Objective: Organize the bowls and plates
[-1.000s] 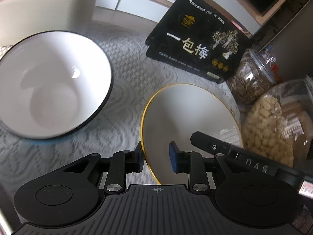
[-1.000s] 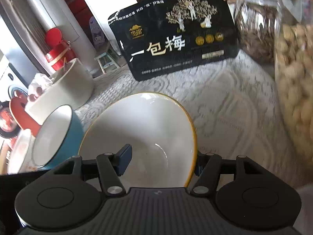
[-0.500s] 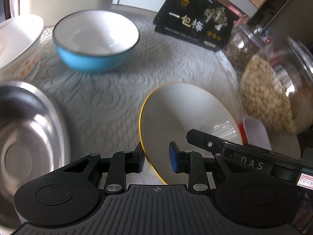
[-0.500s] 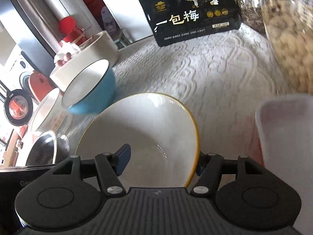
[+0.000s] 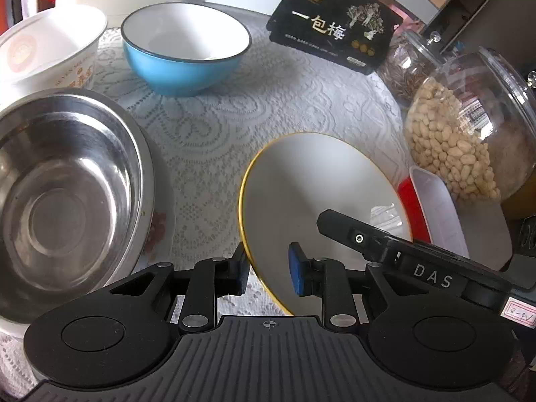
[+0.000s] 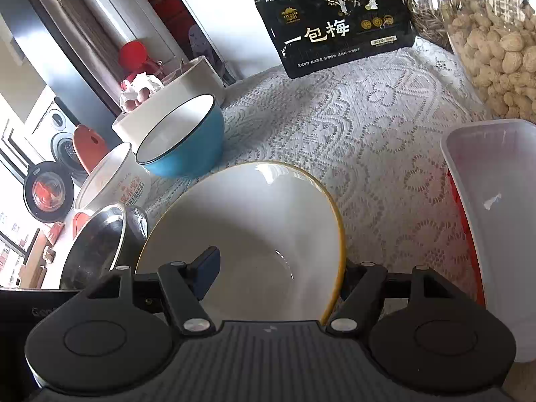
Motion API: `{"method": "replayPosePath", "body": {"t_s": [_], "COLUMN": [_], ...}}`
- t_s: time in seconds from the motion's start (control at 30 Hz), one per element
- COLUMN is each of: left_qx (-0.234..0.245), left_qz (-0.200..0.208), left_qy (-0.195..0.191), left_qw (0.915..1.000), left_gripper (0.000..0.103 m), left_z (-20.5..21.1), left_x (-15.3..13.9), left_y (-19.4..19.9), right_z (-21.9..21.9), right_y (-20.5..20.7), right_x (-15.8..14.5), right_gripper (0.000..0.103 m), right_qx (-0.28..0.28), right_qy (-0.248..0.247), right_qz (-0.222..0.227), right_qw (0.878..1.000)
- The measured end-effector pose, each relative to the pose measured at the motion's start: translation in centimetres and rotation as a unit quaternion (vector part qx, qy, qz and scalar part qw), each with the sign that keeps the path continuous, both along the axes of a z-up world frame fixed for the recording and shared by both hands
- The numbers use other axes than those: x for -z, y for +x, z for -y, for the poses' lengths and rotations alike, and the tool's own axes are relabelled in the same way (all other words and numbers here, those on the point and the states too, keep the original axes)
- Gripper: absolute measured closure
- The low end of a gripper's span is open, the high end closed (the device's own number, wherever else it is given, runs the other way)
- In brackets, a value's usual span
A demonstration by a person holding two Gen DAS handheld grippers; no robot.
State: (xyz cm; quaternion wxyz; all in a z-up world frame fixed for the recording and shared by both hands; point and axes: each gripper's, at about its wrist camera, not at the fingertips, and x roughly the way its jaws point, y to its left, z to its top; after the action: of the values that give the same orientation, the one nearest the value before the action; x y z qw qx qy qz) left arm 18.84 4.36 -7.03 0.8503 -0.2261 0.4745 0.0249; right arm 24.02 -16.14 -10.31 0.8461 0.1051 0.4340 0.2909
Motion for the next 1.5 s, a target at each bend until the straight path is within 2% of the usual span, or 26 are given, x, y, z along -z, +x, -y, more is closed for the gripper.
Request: {"method": "replayPosePath", "body": {"t_s": [0.13, 0.27, 0.4, 0.47, 0.57, 0.67, 0.77, 0.8, 0.93, 1.03, 1.2, 1.23, 1.37, 1.5], "left_qx": [-0.003, -0.016, -0.081, -0.123, -0.167, -0.171, -0.165, -0.163, -0.164, -0.149, -0.140, -0.137, -0.125, -0.109], "left_qz": [0.004, 0.031, 0.075, 0.074, 0.068, 0.060, 0.046, 0.040, 0.030, 0.023, 0.021, 0.022, 0.023, 0.016], "left_qy": [-0.014, -0.054, -0.079, -0.076, -0.088, -0.077, -0.060, -0.058, -0.062, -0.044, -0.043, -0.043, -0.041, -0.066], "left_qw": [0.9999, 0.9979, 0.9907, 0.9867, 0.9796, 0.9804, 0.9834, 0.9841, 0.9840, 0.9877, 0.9889, 0.9894, 0.9910, 0.9917], "left_gripper": [0.076, 0.076, 0.076, 0.076, 0.076, 0.076, 0.075, 0.075, 0.080, 0.080, 0.080, 0.077, 0.072, 0.070], "left_z": [-0.5, -2.6, -7.2, -10.0, -13.3, -14.9, -15.5, -15.8, -17.0, -17.4, -18.5, -18.5, -18.2, -17.0], "left_x": [0.1, -0.9, -2.9, -3.2, -2.7, -2.3, -1.9, -1.7, -0.6, -0.9, -0.9, -0.9, -1.0, -0.9], "left_y": [-0.1, -1.4, -1.4, 0.1, 2.5, 5.1, 7.3, 7.7, 8.5, 9.5, 10.6, 10.8, 11.0, 11.6], "right_z": [-0.3, 0.0, 0.4, 0.2, -1.0, -3.3, -6.0, -7.1, -12.4, -16.0, -19.7, -20.0, -19.4, -17.2], "right_y": [-0.3, -0.5, -0.5, -0.2, 1.9, 5.6, 10.7, 12.4, 15.8, 18.0, 20.0, 20.1, 19.6, 18.8], "right_x": [0.1, -0.4, -2.6, -4.1, -6.6, -8.8, -9.4, -9.3, -7.7, -4.9, -1.3, -0.9, -1.2, -1.9], "right_gripper": [0.032, 0.029, 0.026, 0.026, 0.026, 0.026, 0.026, 0.026, 0.026, 0.041, 0.049, 0.048, 0.049, 0.048], "right_qx": [-0.004, 0.004, 0.011, 0.010, 0.004, -0.013, -0.033, -0.036, -0.049, -0.053, -0.075, -0.081, -0.088, -0.082], "right_qy": [-0.013, -0.014, -0.007, -0.020, -0.044, -0.051, -0.027, -0.020, -0.059, -0.064, -0.074, -0.070, -0.063, -0.073], "right_qz": [0.016, 0.035, 0.071, 0.094, 0.099, 0.069, -0.009, -0.027, -0.035, -0.075, -0.128, -0.135, -0.136, -0.129], "right_qw": [1.000, 0.999, 0.997, 0.995, 0.994, 0.996, 0.999, 0.999, 0.996, 0.994, 0.986, 0.985, 0.985, 0.986]}}
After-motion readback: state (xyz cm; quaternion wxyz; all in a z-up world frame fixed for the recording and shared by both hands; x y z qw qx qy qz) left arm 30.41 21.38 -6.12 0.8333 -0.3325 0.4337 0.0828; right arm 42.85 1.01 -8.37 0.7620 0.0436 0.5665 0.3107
